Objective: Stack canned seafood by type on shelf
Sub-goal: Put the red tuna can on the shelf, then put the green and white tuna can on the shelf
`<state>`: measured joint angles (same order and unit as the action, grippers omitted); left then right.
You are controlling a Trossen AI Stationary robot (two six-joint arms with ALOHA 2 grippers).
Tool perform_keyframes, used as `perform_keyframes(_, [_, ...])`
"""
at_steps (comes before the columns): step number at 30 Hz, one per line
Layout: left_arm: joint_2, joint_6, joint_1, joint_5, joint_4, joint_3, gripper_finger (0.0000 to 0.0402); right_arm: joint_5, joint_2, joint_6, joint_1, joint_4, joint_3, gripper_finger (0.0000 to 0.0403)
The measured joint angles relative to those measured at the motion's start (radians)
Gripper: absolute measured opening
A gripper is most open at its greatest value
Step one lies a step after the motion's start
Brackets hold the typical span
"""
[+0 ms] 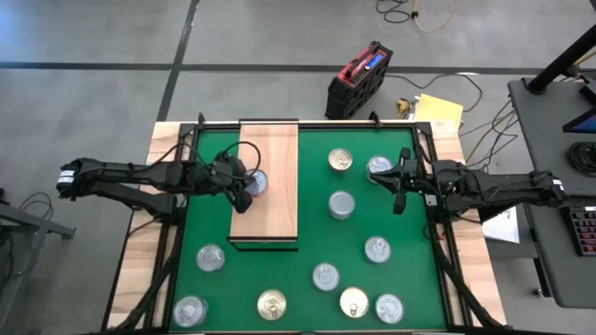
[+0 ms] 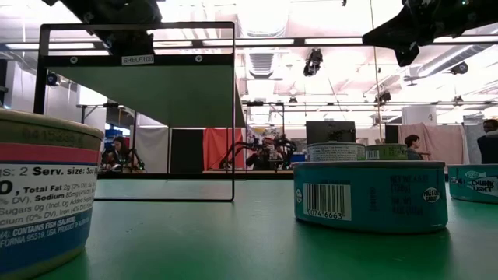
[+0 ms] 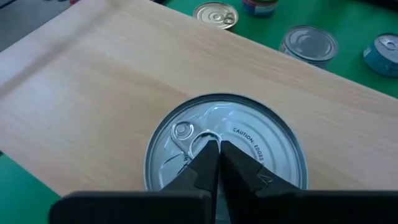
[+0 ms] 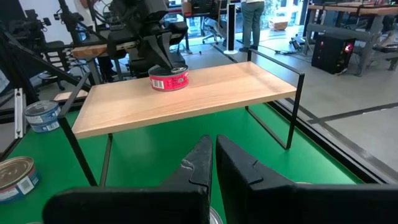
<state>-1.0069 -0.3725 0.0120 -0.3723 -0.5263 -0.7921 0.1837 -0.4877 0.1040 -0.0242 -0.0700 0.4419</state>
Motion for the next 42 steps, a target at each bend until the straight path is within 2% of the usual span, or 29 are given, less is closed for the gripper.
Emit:
perform_keyframes(10, [0.006, 0.001, 0.001, -0.016, -0.015, 0.0, 0.0, 0.0, 0.0, 0.0, 0.0, 0.001, 0.002, 0.0013])
perform_keyframes(16, [0.005, -0.001, 0.001, -0.065, -0.024, 0.0, 0.0, 0.0, 0.0, 0.0, 0.0, 0.001, 0.002, 0.0013])
perform_keyframes(33, [0.045, 0.0, 0.0, -0.029, 0.009, 0.002, 0.0, 0.001, 0.0, 0.008, 0.0, 0.001, 0.002, 0.0013])
perform_keyframes(42, [0.082, 0.124, -0.044, -0.03, 0.121, 0.002, 0.0, 0.003, 0.0, 0.106, 0.0, 0.057, -0.022, 0.0013])
